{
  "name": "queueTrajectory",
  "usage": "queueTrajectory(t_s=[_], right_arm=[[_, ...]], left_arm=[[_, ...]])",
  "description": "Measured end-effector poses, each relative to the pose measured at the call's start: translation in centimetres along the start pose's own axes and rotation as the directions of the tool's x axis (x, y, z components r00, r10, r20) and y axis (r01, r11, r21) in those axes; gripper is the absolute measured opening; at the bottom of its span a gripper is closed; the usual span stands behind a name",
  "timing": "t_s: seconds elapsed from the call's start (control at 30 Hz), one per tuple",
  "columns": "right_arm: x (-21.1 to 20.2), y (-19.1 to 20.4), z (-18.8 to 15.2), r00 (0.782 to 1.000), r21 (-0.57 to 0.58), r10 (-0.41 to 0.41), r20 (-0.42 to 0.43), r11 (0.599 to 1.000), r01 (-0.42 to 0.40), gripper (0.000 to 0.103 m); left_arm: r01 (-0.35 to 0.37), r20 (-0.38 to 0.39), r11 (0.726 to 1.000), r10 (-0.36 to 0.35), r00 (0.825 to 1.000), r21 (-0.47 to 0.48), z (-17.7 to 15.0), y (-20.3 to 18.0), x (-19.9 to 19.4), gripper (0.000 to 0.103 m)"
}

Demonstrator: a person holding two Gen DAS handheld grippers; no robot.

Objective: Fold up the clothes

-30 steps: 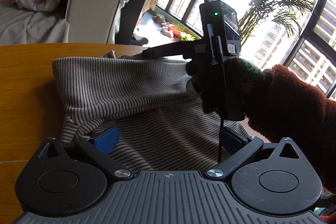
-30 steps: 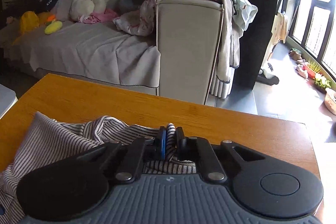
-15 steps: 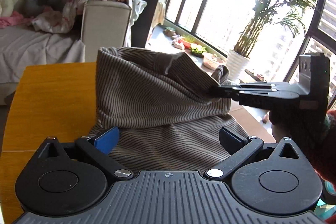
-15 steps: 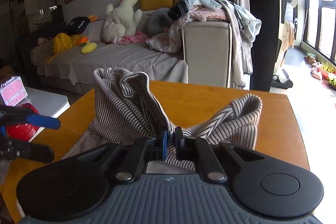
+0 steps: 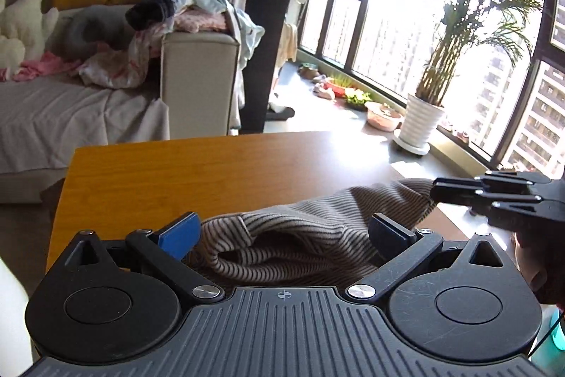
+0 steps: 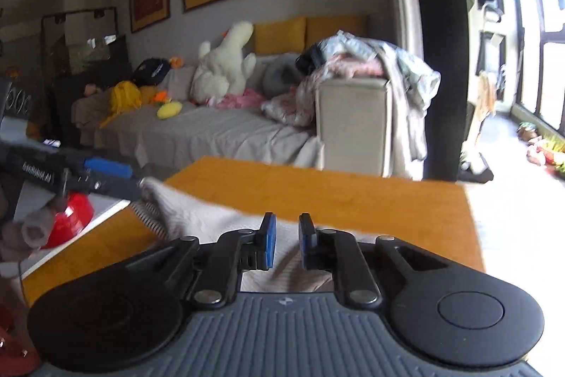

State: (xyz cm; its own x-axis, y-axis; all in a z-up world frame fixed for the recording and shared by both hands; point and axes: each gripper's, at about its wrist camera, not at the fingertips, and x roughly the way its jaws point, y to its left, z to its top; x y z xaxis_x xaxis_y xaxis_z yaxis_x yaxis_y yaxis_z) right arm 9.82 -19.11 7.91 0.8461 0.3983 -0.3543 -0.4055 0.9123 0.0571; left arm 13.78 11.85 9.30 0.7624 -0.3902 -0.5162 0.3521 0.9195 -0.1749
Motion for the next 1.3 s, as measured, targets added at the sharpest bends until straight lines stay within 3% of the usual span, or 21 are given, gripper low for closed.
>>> queueTrajectory(t_s=[0.03,0.13,0.23,0.27,0.37,0.5,0.63,0.77,0.83,0.9,0.93,0.97,1.0,1.07,1.2,1.3], right_arm=[[0.7,-0.5,0.3,1.000,0.010,-0.016,0.007,1.000,0.016,0.017],[3.5,-2.0,0.3,0.999,0.045,-0.045,-0.017,0.998,0.045,0.037],[6.7,-2.4,-2.7,0.980,0.054,-0.080,-0.181,0.994,0.091,0.038],[6.6,-2.1,-4.1,0.976,0.040,-0.087,-0.200,0.995,0.096,0.038],[5.4,-1.1,-7.4,0.970,-0.005,-0.104,-0.220,0.994,0.106,0.039],[3.1,-1.9,-7.2,0.969,0.062,-0.061,-0.241,0.995,0.078,0.041],[1.6,-4.2,-6.0,0.979,0.179,-0.043,-0.200,0.981,0.080,0.062],[2.4,-6.3,-5.5,0.982,0.314,-0.023,-0.189,0.946,0.083,0.069],[3.9,-6.2,-5.9,0.975,0.318,-0.010,-0.220,0.945,0.081,0.069],[5.4,-5.4,-6.5,0.970,0.279,0.017,-0.244,0.959,0.054,0.062],[5.8,-4.9,-6.5,0.970,0.240,0.004,-0.243,0.969,0.056,0.050],[6.3,-4.5,-6.4,0.971,0.199,-0.012,-0.239,0.978,0.061,0.041],[6.8,-4.4,-6.3,0.973,0.170,-0.027,-0.228,0.983,0.067,0.037],[8.4,-5.1,-5.4,0.975,0.174,-0.038,-0.219,0.982,0.077,0.032],[11.9,-7.1,-1.5,0.981,0.195,-0.072,-0.182,0.975,0.108,0.021],[11.1,-7.2,0.7,0.988,0.174,-0.077,-0.134,0.980,0.100,0.020]], left_arm=[[0.003,0.008,1.000,-0.003,1.000,0.002,0.2,-0.1,0.1,0.103],[0.017,0.013,1.000,-0.017,1.000,0.001,0.6,-0.3,1.1,0.103],[0.023,-0.046,1.000,-0.023,0.999,0.008,0.1,-0.1,2.8,0.097],[0.010,-0.084,1.000,-0.009,0.996,0.008,-0.5,0.3,3.5,0.092],[-0.072,-0.194,0.997,0.072,0.978,0.010,-2.8,2.3,5.2,0.091],[-0.105,-0.265,0.994,0.091,0.960,-0.039,-5.1,4.8,5.0,0.092],[-0.061,-0.189,0.995,0.046,0.981,-0.076,-3.7,5.1,2.4,0.096],[-0.010,-0.179,0.992,-0.014,0.984,-0.129,-2.3,4.6,2.5,0.099],[-0.018,-0.213,0.991,-0.011,0.977,-0.134,-2.5,4.3,4.0,0.099],[-0.023,-0.249,0.990,-0.013,0.968,-0.142,-3.1,4.2,5.9,0.096],[-0.025,-0.258,0.988,-0.015,0.966,-0.150,-3.3,4.3,6.7,0.091],[-0.030,-0.266,0.987,-0.014,0.964,-0.160,-3.5,4.4,7.6,0.076],[-0.031,-0.270,0.984,-0.017,0.963,-0.173,-3.6,4.7,8.3,0.067],[-0.033,-0.266,0.979,-0.023,0.964,-0.202,-3.2,5.4,9.9,0.061],[-0.035,-0.228,0.979,-0.012,0.973,-0.202,0.6,6.2,12.9,0.038],[-0.018,-0.163,0.979,-0.015,0.987,-0.201,3.6,5.9,12.0,0.036]])
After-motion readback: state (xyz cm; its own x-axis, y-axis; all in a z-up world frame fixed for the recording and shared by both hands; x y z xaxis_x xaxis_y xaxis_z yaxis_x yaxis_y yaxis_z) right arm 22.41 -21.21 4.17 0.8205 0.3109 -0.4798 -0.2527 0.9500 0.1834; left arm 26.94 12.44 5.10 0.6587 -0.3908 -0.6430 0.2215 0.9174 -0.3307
